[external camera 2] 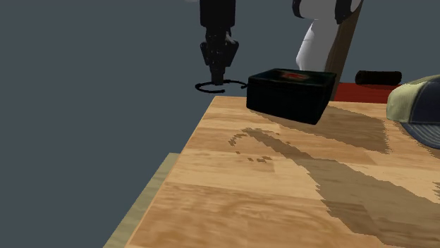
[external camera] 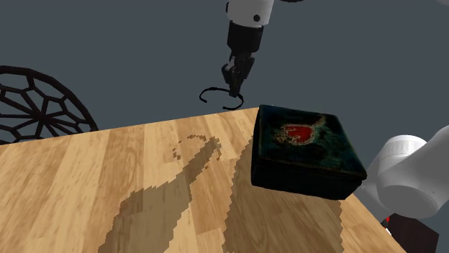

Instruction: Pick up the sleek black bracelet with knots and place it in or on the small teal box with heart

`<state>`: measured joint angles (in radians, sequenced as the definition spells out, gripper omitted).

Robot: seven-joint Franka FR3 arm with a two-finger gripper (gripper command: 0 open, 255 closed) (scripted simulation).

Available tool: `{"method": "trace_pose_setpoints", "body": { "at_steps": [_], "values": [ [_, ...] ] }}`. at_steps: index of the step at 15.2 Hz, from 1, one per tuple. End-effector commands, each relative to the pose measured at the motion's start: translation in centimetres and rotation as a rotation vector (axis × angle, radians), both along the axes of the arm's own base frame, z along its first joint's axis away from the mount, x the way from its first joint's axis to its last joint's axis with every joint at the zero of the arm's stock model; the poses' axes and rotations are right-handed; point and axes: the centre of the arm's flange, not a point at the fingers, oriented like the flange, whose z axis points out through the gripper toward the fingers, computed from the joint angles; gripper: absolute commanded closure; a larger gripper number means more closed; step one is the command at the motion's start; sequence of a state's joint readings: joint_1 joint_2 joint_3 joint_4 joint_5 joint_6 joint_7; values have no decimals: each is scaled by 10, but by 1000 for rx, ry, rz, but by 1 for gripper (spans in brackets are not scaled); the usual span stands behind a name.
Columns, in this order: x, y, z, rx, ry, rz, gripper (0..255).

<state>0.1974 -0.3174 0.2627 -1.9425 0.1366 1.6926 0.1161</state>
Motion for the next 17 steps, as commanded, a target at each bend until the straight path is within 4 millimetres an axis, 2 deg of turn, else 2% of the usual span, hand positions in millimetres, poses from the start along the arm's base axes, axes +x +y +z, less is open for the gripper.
{"method": "trace_pose_setpoints", "body": {
  "at_steps": [1, 16, 17],
  "values": [
    [1, -1, 11, 0, 0, 0, 255],
    [1, -1, 90, 0, 0, 0, 255],
    [1, -1, 91, 0, 0, 0, 255]
  ]
}}
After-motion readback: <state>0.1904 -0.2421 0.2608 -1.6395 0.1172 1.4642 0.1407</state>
